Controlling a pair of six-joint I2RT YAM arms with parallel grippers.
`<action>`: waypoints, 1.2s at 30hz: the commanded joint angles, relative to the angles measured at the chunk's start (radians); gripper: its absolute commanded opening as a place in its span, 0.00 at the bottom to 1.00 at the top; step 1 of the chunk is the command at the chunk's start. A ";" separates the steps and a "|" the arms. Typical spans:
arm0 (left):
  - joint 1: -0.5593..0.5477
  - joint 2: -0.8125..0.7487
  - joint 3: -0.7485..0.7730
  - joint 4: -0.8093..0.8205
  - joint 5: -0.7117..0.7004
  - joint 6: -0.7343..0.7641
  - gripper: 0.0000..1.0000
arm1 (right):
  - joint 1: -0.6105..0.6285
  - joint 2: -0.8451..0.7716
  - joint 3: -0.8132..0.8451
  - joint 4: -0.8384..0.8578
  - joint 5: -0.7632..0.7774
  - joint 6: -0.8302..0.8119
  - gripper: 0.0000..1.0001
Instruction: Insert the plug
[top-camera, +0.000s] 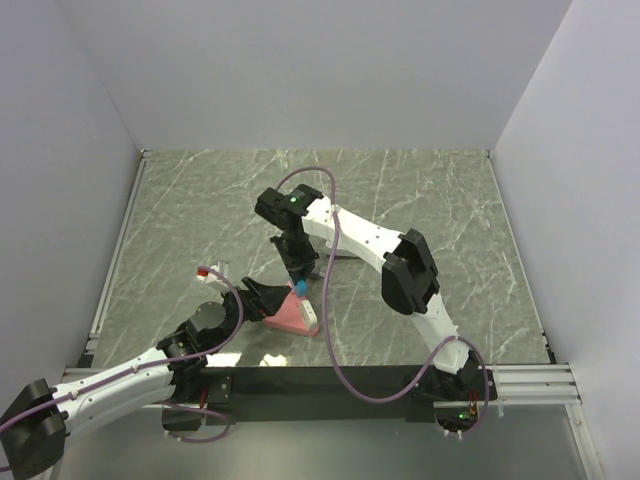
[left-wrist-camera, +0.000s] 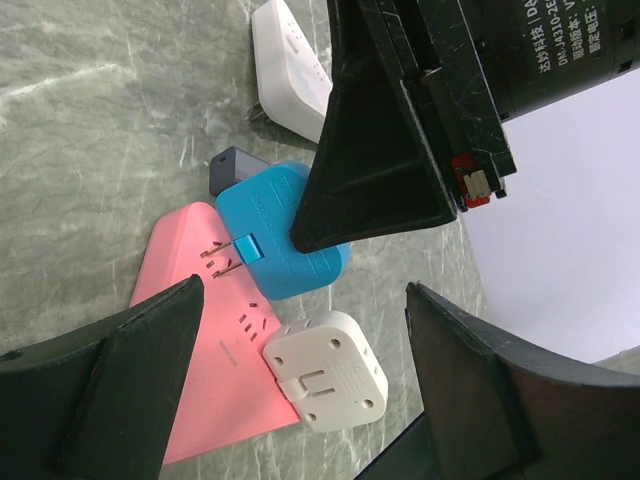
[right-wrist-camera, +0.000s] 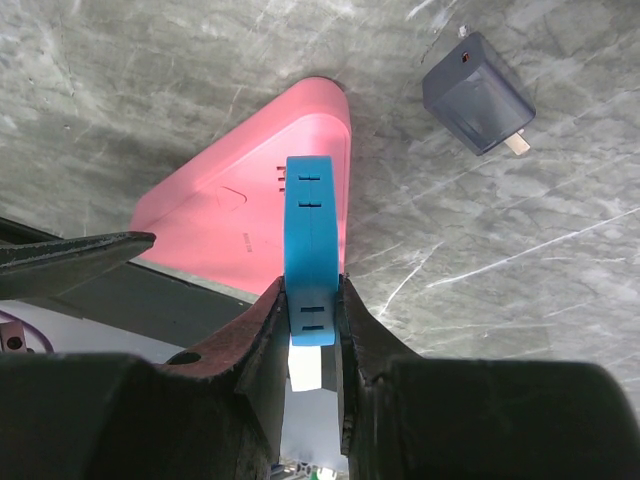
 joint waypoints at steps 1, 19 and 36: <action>-0.006 -0.007 -0.209 0.023 -0.013 -0.007 0.88 | 0.016 0.005 -0.001 -0.005 0.023 -0.007 0.00; -0.008 -0.029 -0.208 0.016 -0.011 0.002 0.88 | 0.025 0.055 0.067 -0.016 0.004 -0.008 0.00; -0.012 0.104 -0.206 0.065 -0.042 -0.057 0.83 | 0.041 0.062 0.108 0.004 -0.023 0.003 0.00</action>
